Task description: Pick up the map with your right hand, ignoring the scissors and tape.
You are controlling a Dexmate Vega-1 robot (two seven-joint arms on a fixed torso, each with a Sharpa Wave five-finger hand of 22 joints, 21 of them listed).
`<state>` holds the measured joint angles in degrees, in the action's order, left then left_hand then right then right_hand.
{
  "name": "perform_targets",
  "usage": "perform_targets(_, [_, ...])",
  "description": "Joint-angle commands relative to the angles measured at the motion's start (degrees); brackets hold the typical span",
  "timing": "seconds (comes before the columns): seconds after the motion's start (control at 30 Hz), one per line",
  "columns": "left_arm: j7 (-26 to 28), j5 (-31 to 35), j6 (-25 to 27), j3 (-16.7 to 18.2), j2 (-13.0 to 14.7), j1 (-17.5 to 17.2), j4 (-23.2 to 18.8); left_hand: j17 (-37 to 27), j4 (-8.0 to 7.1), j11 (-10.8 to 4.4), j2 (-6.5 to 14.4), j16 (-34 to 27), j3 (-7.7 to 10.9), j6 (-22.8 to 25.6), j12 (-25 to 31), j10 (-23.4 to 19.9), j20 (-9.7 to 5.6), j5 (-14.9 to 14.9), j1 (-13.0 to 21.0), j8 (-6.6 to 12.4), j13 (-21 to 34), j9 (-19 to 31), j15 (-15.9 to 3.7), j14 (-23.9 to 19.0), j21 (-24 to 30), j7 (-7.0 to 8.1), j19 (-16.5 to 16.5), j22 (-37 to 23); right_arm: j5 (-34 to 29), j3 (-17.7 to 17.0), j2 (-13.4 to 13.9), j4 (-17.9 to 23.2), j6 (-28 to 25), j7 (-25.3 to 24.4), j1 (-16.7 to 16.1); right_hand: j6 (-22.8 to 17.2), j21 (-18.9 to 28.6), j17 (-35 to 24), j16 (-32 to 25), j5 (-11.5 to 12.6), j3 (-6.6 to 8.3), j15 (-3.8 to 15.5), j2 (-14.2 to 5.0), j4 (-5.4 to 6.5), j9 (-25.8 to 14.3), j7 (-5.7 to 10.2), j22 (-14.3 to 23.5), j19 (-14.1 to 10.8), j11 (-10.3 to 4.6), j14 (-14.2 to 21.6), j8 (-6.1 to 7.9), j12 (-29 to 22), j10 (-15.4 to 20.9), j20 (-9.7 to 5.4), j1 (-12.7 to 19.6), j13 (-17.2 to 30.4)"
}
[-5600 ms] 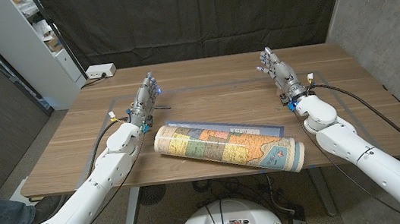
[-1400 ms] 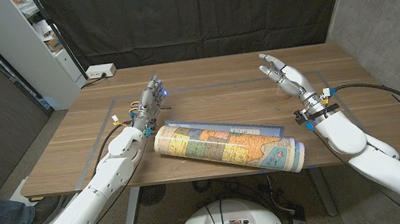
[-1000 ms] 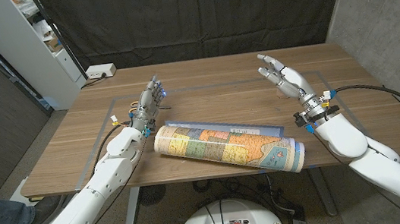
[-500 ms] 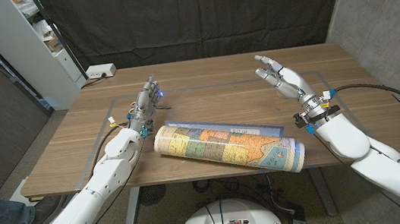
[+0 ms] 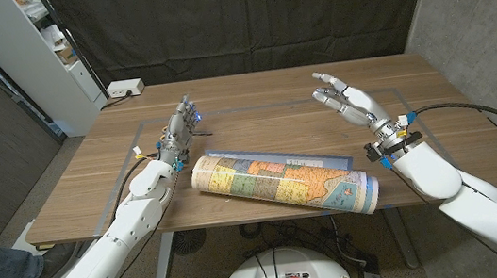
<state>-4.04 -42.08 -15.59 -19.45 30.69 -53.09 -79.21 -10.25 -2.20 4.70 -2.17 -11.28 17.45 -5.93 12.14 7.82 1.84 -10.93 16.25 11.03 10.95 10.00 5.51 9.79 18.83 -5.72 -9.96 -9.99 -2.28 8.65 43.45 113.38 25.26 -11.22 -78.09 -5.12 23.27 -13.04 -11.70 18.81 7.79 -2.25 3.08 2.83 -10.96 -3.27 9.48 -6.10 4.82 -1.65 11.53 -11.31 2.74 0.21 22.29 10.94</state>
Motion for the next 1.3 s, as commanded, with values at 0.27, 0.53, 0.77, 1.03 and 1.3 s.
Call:
perform_targets(0.27, [-1.0, -0.1, 0.5, -0.2, 0.1, 1.0, 0.7, -0.3, 0.52, -0.07, 0.6, 0.1, 0.13, 0.2, 0.3, -0.3, 0.57, 0.1, 0.1, 0.04, 0.1, 0.3, 0.18, 0.2, -0.6, -0.01, -5.3, -0.2, -5.0, -1.8, 1.2, 4.3, -2.6, -0.5, -3.0, -0.6, -0.5, 0.1, 0.2, 0.2, 0.15, -0.25, -0.25, -0.72, 0.0, -0.44, 0.1, 0.1, 0.38, -0.2, -0.1, 0.3, -0.4, 0.21, 1.1, -0.1])
perform_targets(0.53, [-1.3, 0.0, 0.6, -0.5, -0.2, 1.6, 1.4, -0.3, 0.59, -0.03, 0.7, 0.1, 0.14, 0.3, 0.3, -0.3, 0.57, 0.1, 0.1, 0.06, 0.1, 0.3, 0.17, 0.1, -0.8, 0.04, -5.2, -0.2, -8.5, -2.7, 1.7, 6.9, -6.0, -0.8, -4.5, -0.8, -0.8, 0.3, 0.3, 0.2, 0.26, -0.36, -0.38, -0.97, 0.0, -0.62, 0.1, 0.2, 0.42, -0.3, -0.05, 0.3, -0.6, 0.25, 1.5, -0.1])
perform_targets(0.77, [-2.5, -0.4, 0.1, -0.8, -1.2, 2.6, 3.5, -0.3, 0.69, -0.01, 0.8, 0.0, 0.13, 0.4, 0.3, -0.4, 0.56, 0.1, 0.2, 0.07, 0.1, 0.3, 0.11, -0.1, -0.9, 0.02, -5.2, -0.2, -11.0, -3.2, 2.0, 8.8, -8.5, -1.1, -5.4, -0.8, -1.1, 0.4, 0.3, 0.1, 0.36, -0.49, -0.47, -1.2, 0.0, -0.85, 0.1, 0.3, 0.43, -0.4, -0.04, 0.3, -0.7, 0.3, 1.9, -0.1])
perform_targets(1.03, [-3.2, -0.2, 0.0, -1.2, -1.5, 3.6, 4.6, -0.3, 0.78, 0.02, 0.8, 0.1, 0.13, 0.6, 0.3, -0.4, 0.59, 0.1, 0.2, 0.09, 0.1, 0.3, 0.14, 0.0, -1.1, -0.06, -5.2, -0.2, -13.1, -3.9, 2.2, 10.7, -10.6, -1.5, -6.9, -0.5, -1.5, 0.5, 0.4, 0.1, 0.46, -0.62, -0.52, -1.53, 0.0, -0.68, 0.1, 0.5, 0.46, -0.7, -0.19, 0.4, -1.0, 0.52, 2.3, -0.1])
perform_targets(1.3, [-4.2, -0.2, -0.1, -1.5, -2.1, 4.7, 6.0, -0.3, 0.85, 0.05, 0.9, 0.1, 0.12, 0.6, 0.3, -0.4, 0.61, 0.2, 0.2, 0.08, 0.1, 0.3, 0.2, -0.1, -1.2, -0.04, -5.1, -0.2, -17.1, -4.7, 2.4, 13.8, -14.2, -2.1, -9.1, -0.1, -1.9, 0.7, 0.4, 0.0, 0.54, -0.71, -0.49, -1.9, 0.0, -0.61, 0.1, 0.6, 0.55, -1.0, -0.36, 0.4, -1.1, 0.68, 2.8, -0.1])
